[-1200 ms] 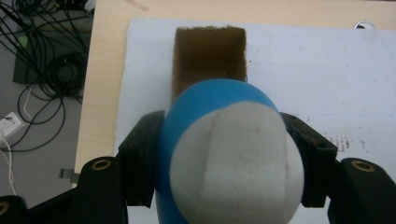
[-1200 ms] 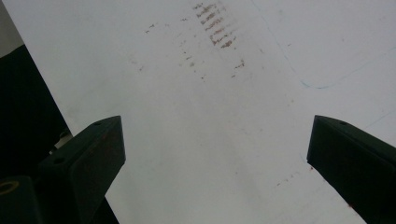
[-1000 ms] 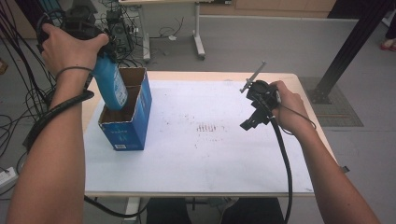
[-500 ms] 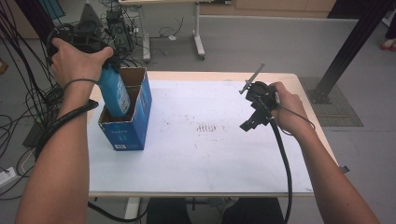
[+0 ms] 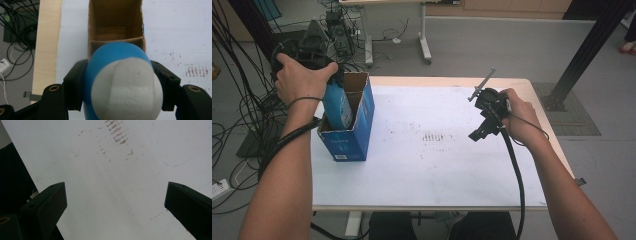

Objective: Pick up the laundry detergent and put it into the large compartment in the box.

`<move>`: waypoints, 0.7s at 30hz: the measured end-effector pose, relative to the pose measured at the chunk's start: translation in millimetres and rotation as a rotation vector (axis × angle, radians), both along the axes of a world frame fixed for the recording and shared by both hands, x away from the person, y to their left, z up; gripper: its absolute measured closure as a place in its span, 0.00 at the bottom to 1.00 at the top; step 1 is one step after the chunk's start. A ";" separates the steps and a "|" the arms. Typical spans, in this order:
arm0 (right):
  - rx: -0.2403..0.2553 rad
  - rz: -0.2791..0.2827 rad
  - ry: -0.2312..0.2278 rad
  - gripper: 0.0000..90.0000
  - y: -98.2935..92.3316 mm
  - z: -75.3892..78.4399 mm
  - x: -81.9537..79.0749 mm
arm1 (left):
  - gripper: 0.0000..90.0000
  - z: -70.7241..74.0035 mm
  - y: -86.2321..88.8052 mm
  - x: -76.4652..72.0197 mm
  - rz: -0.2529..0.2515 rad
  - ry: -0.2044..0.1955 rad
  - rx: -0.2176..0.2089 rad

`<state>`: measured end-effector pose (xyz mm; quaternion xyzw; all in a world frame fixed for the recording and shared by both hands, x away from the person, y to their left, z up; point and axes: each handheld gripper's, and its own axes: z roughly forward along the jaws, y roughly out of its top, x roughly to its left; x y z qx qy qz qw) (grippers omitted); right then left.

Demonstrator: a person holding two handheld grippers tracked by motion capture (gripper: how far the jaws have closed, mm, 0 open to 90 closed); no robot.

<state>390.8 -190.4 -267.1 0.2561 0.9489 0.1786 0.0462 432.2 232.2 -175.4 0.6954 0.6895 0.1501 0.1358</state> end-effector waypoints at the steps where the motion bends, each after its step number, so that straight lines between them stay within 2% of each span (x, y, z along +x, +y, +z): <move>1: -0.001 0.002 0.001 0.04 0.1 -0.4 0.0 | 0.42 -1.7 0.1 0.1 0.001 0.001 -0.002; 8: -0.004 0.002 0.005 0.04 0.3 -3.0 0.2 | 0.42 -15.3 -1.7 0.9 -0.009 0.013 0.012; 21: -0.001 -0.005 0.013 0.04 -0.4 -6.6 0.3 | 0.42 -38.5 -3.6 2.0 -0.012 0.028 0.006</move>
